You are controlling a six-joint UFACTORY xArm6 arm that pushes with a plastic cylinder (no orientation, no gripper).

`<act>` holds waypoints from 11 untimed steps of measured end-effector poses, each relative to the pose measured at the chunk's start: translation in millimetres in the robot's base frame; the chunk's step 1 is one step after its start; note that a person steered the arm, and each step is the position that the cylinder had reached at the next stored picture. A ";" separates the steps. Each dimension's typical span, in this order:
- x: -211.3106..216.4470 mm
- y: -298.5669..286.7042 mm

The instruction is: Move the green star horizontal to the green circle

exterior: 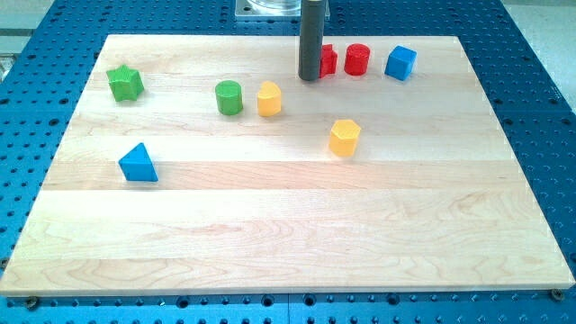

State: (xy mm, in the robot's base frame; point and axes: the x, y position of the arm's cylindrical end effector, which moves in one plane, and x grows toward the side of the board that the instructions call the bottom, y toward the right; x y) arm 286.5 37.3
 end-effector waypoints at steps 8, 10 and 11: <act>3.7 -299.3; 33.9 -228.0; 40.5 -283.3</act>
